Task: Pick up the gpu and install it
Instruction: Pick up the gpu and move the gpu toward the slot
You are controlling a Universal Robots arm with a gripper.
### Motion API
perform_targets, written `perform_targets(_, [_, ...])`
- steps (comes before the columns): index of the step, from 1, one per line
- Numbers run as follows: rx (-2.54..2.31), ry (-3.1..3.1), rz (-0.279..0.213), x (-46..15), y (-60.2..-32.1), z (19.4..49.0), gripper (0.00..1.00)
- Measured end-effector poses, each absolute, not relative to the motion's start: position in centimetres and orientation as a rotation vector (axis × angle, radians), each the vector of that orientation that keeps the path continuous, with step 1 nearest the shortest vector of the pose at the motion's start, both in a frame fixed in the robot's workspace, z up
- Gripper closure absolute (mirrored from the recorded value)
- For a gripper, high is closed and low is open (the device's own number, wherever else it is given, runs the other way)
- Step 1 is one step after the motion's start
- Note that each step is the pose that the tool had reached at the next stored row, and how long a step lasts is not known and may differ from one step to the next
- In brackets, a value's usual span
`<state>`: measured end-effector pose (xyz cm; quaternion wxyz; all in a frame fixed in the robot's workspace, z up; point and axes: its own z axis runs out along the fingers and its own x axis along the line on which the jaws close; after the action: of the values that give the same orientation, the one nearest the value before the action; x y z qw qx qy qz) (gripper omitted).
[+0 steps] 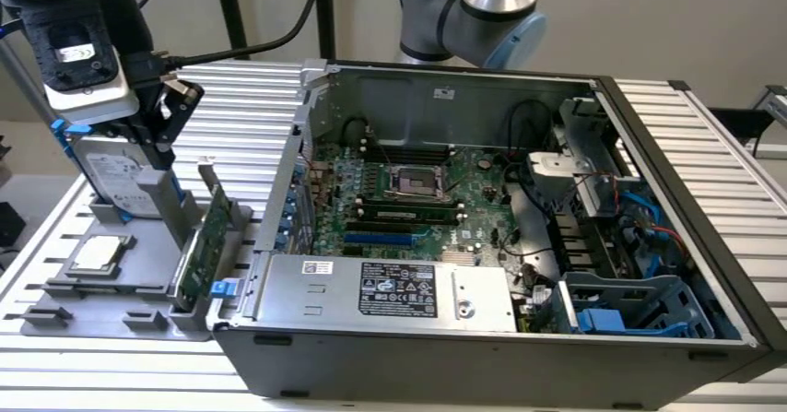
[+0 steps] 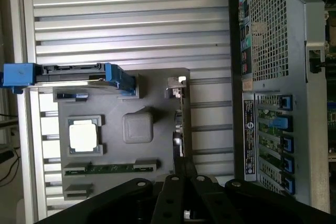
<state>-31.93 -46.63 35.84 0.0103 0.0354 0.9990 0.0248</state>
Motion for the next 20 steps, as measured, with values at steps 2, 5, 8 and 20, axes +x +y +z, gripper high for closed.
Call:
perform_targets(2, [0.11, 3.118, 0.077, -31.93, -46.63, 35.84, 0.89])
perform_targets(5, [0.111, 3.118, 0.077, -31.93, -46.63, 35.84, 0.88])
perform_targets(8, [0.11, 3.118, 0.077, -31.93, -46.63, 35.84, 0.76])
perform_targets(20, [0.11, 3.113, 0.076, -31.97, -46.91, 35.08, 0.46])
